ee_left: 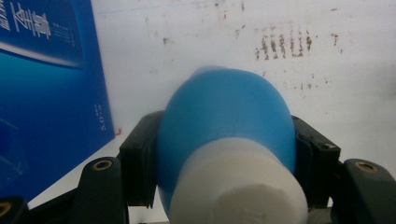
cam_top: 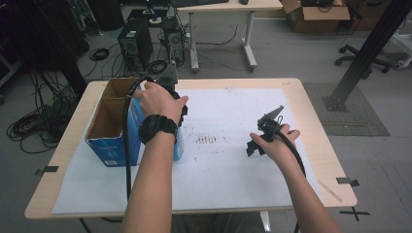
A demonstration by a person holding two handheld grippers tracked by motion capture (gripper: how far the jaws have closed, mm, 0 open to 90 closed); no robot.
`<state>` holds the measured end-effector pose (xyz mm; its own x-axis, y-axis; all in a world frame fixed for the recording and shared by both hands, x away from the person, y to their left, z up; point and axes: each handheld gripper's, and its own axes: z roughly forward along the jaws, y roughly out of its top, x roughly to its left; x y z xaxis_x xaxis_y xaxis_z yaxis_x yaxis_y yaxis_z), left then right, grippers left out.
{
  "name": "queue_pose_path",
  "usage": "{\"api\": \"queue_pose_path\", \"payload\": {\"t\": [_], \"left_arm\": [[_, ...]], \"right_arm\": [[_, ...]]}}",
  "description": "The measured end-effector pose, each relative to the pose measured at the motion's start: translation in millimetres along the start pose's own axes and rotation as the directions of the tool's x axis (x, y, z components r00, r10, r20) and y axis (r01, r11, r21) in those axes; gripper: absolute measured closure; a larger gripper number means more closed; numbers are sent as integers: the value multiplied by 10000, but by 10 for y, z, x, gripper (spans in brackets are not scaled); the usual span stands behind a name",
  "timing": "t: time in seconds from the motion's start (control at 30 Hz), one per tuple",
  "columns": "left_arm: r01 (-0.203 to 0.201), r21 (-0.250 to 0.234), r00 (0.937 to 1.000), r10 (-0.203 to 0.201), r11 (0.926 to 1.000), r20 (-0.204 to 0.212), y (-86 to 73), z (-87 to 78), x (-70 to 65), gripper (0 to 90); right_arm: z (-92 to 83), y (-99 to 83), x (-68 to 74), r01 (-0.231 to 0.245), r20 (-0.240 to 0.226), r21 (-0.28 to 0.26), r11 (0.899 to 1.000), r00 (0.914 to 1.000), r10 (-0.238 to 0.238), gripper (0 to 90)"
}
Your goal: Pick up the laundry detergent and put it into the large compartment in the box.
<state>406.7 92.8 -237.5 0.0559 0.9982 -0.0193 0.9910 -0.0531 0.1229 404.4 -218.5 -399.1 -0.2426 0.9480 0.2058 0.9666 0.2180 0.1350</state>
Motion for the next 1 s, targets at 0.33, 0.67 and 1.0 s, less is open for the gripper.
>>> {"api": "queue_pose_path", "payload": {"t": [0.33, 0.67, 1.0], "left_arm": [[-168, -134, 9998, 167, 9998, -68, 22, -228, 12, 372], [-388, -204, 9992, 388, 9990, 7, 44, -408, 17, 372], [-646, -358, 9979, 648, 9973, 31, 81, -611, 0, 372]], "right_arm": [[-23, 4, 9, 11, -25, -60, 10000, 10000, -11, 41], [-28, 0, 11, 21, -52, -62, 10000, 10000, -21, 40], [-42, 7, 15, 106, -49, -125, 9999, 9999, -107, 40]]}}
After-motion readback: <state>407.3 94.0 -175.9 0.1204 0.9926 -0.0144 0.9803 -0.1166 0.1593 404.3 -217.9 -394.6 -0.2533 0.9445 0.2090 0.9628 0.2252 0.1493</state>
